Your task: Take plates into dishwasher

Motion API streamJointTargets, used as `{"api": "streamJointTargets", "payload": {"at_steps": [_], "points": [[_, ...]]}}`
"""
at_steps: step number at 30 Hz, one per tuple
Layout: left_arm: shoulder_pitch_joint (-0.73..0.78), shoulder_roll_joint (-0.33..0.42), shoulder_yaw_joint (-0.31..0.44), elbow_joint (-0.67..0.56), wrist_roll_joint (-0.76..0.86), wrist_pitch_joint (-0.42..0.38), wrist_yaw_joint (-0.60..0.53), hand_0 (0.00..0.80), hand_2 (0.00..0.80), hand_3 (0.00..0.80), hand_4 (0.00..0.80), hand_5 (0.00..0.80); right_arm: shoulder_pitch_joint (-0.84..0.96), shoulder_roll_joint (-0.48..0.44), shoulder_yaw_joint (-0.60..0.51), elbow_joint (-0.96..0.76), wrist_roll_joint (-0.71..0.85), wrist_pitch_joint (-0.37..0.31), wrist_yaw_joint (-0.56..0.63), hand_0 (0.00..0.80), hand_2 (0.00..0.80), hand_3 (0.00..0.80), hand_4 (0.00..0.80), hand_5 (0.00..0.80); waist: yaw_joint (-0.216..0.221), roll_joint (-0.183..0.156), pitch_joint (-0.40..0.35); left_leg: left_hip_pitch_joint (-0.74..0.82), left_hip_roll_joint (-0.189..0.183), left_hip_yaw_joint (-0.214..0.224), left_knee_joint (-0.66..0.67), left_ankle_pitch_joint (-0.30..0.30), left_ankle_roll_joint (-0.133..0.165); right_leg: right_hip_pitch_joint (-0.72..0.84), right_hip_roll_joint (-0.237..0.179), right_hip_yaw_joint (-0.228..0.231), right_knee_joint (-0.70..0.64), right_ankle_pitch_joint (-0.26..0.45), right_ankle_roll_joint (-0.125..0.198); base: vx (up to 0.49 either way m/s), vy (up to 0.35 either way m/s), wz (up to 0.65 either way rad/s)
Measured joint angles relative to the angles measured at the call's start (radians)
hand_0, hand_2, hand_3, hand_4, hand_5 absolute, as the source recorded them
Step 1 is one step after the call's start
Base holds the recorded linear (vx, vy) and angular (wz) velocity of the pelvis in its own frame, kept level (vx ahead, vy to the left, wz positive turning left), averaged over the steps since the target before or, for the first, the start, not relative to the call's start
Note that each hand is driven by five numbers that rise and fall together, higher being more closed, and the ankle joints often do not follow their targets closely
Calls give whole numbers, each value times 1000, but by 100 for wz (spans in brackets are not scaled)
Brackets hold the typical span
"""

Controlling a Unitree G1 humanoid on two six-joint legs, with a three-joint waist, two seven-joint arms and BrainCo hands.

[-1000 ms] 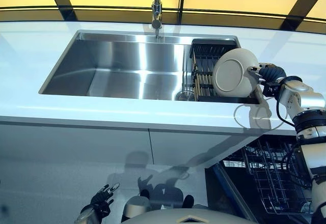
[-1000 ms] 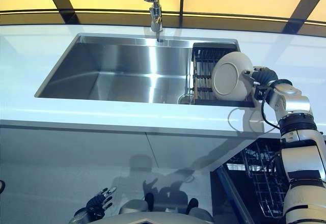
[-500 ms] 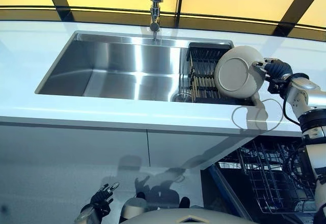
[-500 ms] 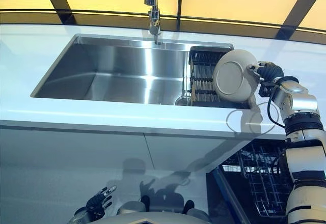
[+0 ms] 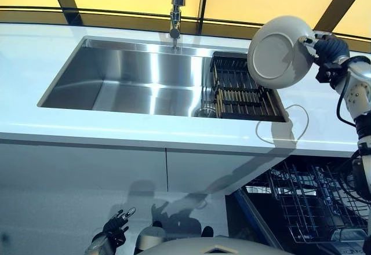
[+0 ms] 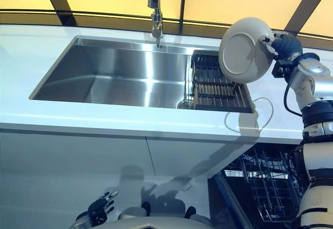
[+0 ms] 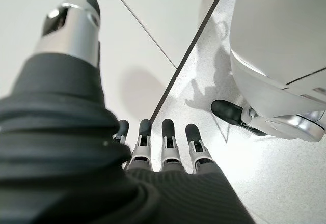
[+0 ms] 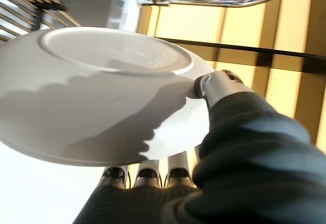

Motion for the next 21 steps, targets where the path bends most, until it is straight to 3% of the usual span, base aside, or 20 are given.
{"api": "streamJointTargets", "payload": {"at_steps": [6,21], "points": [[-1,0,-7,22,0,-11,6,0,0,0,0,0,-12,-40,31,-6,9,0,-20,800,800,800,800,800,-5,-17,-11,0,0,19,0,-1,-1,-9,0,19,0,1,1,-6,10,-9],[-12,-1,-7,22,-1,-18,38,0,0,0,0,0,-11,-157,34,-6,-3,12,-10,800,800,800,800,800,-61,-21,-23,0,7,66,-1,-6,-6,-34,15,64,0,6,-1,-13,14,-9]]}}
